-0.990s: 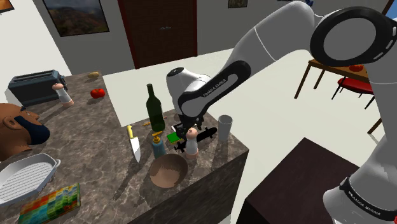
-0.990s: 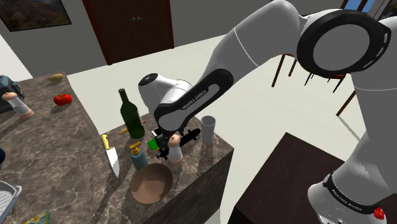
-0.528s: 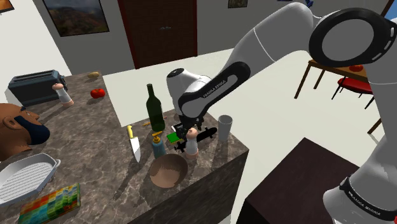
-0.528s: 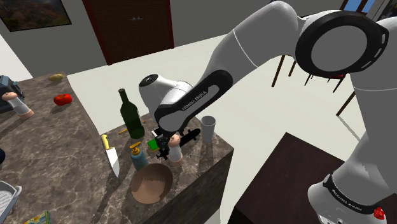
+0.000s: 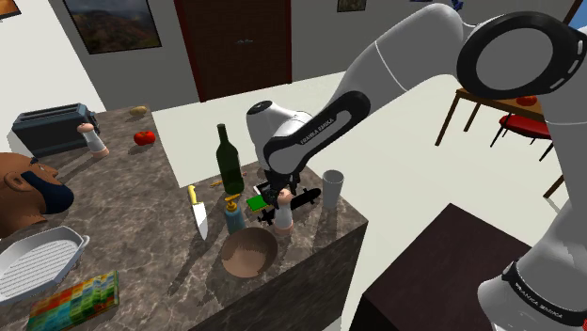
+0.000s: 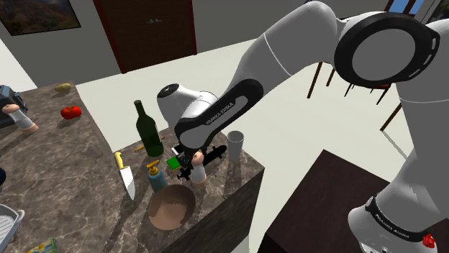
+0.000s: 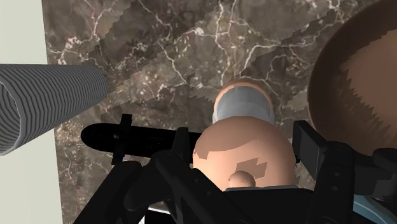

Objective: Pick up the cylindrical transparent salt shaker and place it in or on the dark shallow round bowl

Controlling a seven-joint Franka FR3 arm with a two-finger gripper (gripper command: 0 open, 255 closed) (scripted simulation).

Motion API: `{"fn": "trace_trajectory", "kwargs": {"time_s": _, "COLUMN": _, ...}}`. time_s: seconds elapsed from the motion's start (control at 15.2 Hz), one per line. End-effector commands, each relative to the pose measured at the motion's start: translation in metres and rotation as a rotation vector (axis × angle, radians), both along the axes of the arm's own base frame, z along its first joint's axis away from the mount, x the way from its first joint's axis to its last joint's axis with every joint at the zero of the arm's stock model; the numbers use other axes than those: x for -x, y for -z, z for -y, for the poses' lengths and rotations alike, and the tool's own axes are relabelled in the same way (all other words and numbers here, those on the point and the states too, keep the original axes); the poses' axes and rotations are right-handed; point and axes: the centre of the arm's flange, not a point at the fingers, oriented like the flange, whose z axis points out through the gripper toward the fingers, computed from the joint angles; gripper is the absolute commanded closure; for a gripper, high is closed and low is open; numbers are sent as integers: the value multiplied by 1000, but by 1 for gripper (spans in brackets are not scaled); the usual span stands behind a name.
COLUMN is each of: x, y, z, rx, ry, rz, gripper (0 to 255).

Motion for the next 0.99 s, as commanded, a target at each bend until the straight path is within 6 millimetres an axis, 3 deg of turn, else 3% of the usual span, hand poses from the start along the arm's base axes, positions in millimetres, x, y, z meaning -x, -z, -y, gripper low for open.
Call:
{"fn": "trace_trajectory", "kwargs": {"time_s": 0.0, "x": 0, "y": 0, "z": 0, "rx": 0, "ry": 0, "rz": 0, "gripper": 255}}
{"fn": "trace_trajectory", "kwargs": {"time_s": 0.13, "x": 0, "y": 0, "z": 0, "rx": 0, "ry": 0, "rz": 0, "gripper": 255}}
{"fn": "trace_trajectory", "kwargs": {"time_s": 0.92, "x": 0, "y": -63, "z": 0, "rx": 0, "ry": 0, "rz": 0, "gripper": 255}}
